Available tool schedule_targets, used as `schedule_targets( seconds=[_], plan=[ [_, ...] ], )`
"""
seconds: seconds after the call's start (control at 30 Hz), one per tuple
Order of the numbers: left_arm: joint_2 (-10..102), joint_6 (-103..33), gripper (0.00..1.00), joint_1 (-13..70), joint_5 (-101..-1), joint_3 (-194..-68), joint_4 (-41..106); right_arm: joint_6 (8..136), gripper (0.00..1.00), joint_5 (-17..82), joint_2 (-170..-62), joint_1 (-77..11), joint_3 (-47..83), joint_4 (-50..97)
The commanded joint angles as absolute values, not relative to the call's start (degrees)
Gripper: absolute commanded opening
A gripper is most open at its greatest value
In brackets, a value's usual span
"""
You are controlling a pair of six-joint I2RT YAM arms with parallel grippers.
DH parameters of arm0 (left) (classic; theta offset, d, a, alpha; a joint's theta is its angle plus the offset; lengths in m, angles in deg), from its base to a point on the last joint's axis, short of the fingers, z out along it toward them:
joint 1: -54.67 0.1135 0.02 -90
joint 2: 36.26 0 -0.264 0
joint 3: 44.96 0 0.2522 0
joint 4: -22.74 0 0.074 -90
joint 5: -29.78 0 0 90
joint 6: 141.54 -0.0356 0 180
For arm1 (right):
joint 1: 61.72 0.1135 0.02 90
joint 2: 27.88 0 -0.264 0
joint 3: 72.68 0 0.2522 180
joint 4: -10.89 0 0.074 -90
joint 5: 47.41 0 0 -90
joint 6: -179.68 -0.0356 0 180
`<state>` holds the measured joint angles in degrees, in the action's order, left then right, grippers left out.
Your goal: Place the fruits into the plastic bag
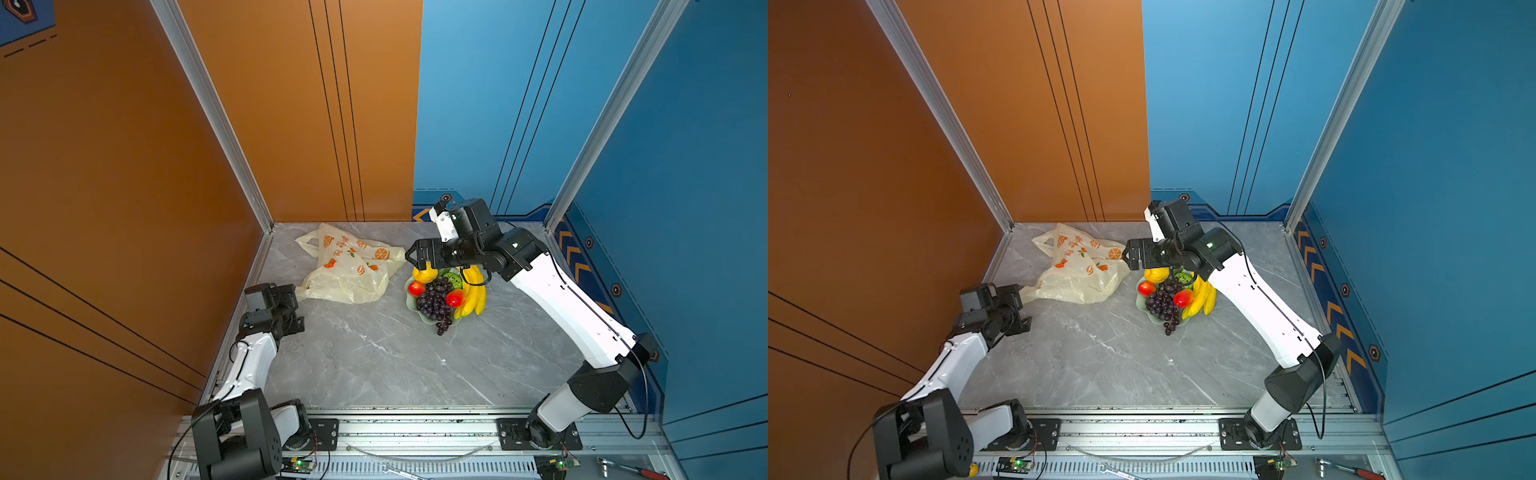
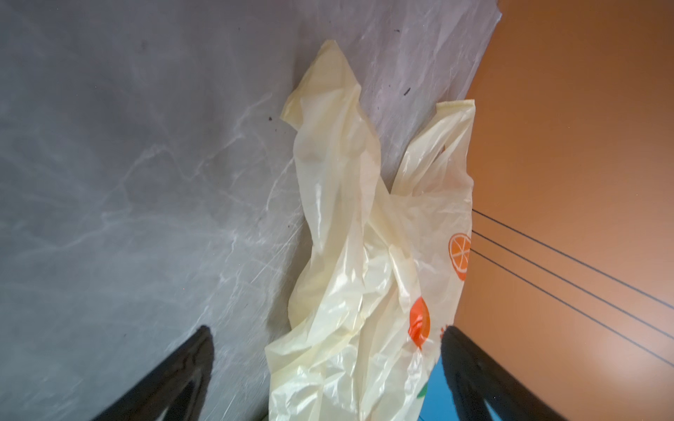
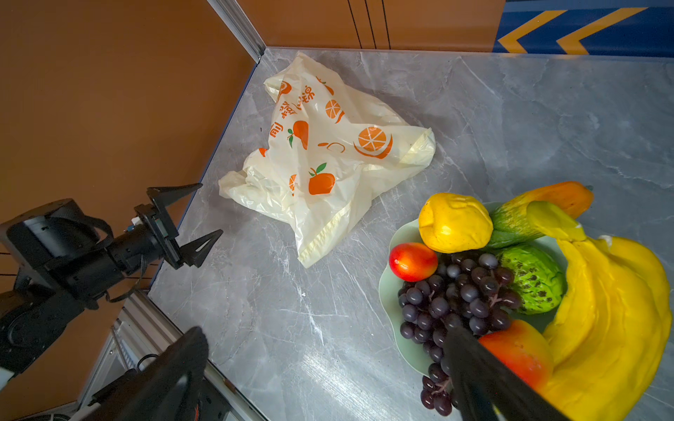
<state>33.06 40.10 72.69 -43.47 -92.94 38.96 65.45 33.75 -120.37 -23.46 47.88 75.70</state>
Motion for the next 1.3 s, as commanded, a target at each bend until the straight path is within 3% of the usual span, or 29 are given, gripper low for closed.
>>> schedule_targets(
  seconds=[0.0,0.27,0.6,0.73,0.8,1.03,1.27],
  plan=[
    [38.8,41.89,0.98,73.43,-42.07,-96.1,31.75,66.35,1.0,33.76,-120.38,-23.4,47.08,76.8],
    [50.65,39.73,0.98,74.33,-41.46,-102.31,30.18,65.19,1.0,32.61,-122.25,-25.3,48.14,75.48],
    [60.05,38.99,0.88,74.33,-40.24,-105.95,28.28,64.39,1.0,33.39,-124.76,-26.16,51.2,75.49],
    [62.49,39.48,0.62,74.19,-39.76,-106.75,26.8,64.12,1.0,34.19,-124.92,-26.15,51.75,75.54],
    [63.13,39.25,0.4,74.1,-39.23,-107.53,26.65,64.02,1.0,34.58,-124.84,-26.16,51.82,75.46],
    [62.63,36.04,0.01,73.85,-38.8,-110.11,29.31,63.94,1.0,35.29,-123.97,-25.69,51.13,75.48],
    [56.98,23.17,0.0,71.09,-38.49,-117.19,41.36,63.94,1.0,35.53,-121.92,-25.34,48.94,74.54]
  ],
)
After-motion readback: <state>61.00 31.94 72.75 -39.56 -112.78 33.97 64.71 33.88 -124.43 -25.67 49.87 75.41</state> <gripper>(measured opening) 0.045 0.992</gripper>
